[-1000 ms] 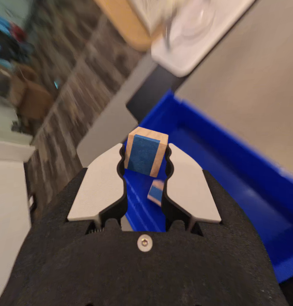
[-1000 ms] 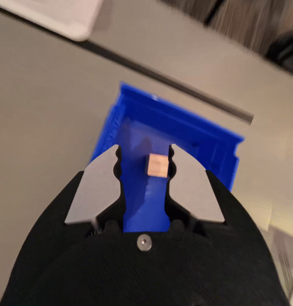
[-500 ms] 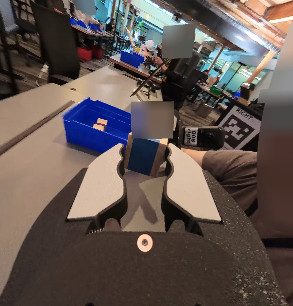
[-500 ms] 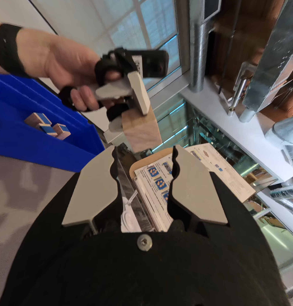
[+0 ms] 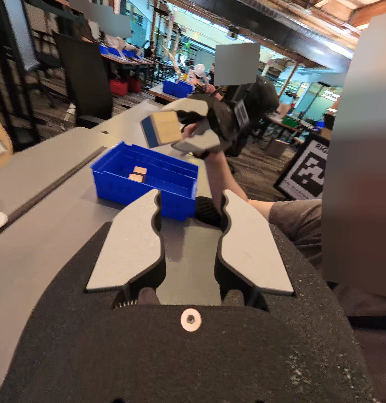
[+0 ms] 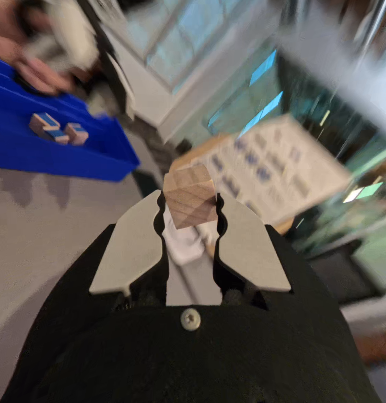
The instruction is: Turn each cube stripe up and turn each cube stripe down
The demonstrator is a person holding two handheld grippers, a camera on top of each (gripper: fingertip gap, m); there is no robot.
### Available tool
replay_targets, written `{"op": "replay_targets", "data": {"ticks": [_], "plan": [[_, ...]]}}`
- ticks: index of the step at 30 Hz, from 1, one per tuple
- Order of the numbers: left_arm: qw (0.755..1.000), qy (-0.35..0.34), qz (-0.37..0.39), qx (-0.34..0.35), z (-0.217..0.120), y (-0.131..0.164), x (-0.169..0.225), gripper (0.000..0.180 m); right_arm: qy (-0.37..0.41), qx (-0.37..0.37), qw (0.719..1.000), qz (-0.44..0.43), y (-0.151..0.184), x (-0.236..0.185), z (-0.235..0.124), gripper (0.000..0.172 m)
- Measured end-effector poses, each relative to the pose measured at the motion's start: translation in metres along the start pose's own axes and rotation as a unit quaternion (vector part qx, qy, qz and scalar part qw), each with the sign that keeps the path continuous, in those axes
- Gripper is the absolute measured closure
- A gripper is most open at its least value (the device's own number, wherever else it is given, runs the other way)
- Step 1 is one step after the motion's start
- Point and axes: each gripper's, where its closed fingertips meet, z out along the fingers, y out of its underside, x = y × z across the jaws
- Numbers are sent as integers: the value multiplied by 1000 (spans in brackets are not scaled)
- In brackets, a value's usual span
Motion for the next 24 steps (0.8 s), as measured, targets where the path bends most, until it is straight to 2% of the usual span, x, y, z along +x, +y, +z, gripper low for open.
{"op": "replay_targets", "data": {"ticks": [2,5,8,11,13,15,18,19,21,23,24], "plan": [[999,-32,16,-8,-9,-1,-3,132,-34,-125,980,151,60,29,-22,126],[996,-75,38,-43,-18,5,-9,134,-26,-308,897,317,164,43,-59,126],[987,-126,55,-81,-27,13,-21,134,-63,-438,809,387,239,16,-77,126],[976,-175,65,-112,-42,20,-36,134,-120,-500,760,399,274,-17,-70,126],[961,-221,69,-149,-61,29,-51,133,-126,-529,747,384,290,-29,-61,125],[932,-285,80,-207,-89,46,-74,129,-131,-546,739,373,299,-38,-52,126],[854,-396,131,-311,-144,75,-117,131,-115,-576,732,346,315,-40,-49,126],[830,-409,127,-357,-161,91,-124,131,-112,-580,731,342,319,-40,-48,126],[804,-396,93,-434,-185,127,-127,131,-106,-576,735,341,323,-39,-43,126],[772,-408,77,-481,-205,148,-138,130,-104,-573,739,339,324,-38,-41,125],[768,-401,60,-496,-209,158,-142,130,-104,-572,740,337,324,-38,-41,125]]}}
